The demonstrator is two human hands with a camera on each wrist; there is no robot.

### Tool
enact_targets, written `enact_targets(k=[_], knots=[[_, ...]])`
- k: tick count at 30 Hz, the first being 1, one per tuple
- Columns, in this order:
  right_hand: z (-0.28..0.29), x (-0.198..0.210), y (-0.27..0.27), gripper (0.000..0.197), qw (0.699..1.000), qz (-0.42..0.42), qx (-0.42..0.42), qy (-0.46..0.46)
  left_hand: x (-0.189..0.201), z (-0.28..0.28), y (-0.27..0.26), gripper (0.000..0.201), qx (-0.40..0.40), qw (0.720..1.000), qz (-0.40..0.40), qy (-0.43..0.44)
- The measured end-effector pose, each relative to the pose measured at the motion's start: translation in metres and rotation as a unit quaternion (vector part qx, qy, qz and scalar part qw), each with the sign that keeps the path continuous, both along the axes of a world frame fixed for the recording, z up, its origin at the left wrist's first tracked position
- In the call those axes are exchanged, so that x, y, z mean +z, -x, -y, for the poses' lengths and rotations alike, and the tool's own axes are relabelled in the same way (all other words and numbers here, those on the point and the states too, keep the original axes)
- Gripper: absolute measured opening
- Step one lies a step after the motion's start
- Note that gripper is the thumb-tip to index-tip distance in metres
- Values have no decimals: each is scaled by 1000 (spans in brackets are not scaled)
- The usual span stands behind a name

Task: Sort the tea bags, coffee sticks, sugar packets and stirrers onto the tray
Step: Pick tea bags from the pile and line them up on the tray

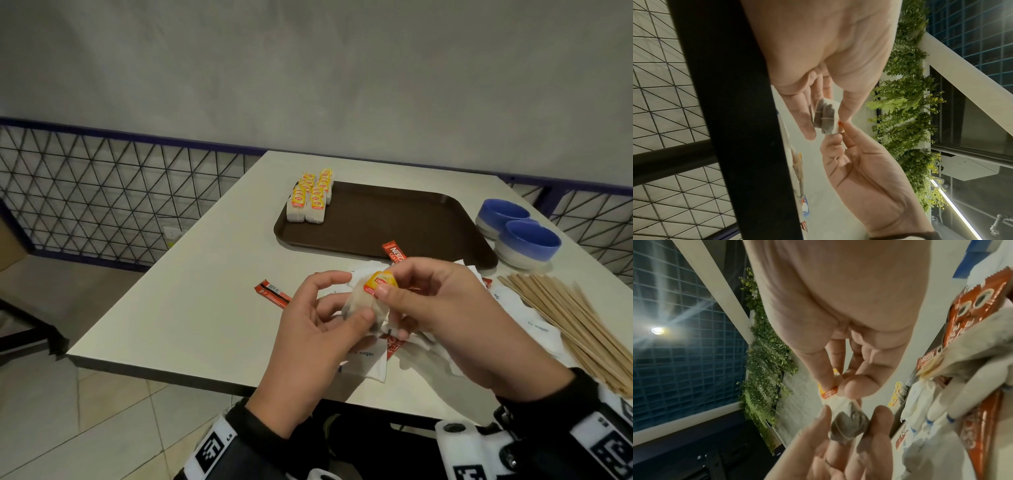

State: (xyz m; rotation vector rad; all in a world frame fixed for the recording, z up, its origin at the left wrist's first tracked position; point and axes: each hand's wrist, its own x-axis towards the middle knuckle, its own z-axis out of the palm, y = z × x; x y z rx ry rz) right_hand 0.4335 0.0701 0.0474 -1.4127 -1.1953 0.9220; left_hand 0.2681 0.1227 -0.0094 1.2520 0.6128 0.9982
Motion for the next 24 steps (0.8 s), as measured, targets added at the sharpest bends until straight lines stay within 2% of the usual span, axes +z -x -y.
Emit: enact_targets(k=[6,11,14,17,21,24], knots=[[-4,9,-2,5,998,10,30,57,-1,0,0,26,3,999,-24,-31],[-6,25,-6,5,993,62,70,79,0,4,2,32,9,1000,-12,-21],[-14,46,-11,18,982,90,131,102,3,5,12,36,36,999,19,-8],[-38,66,-22,24,973,115,152,131,9,-3,33,28,87,995,30,-24],[-96,78,-26,11,972,105,150,150,14,-31,65,20,156,985,48,-53],[-141,77,-16,19,971,124,114,167,10,-45,79,13,177,982,64,-19]])
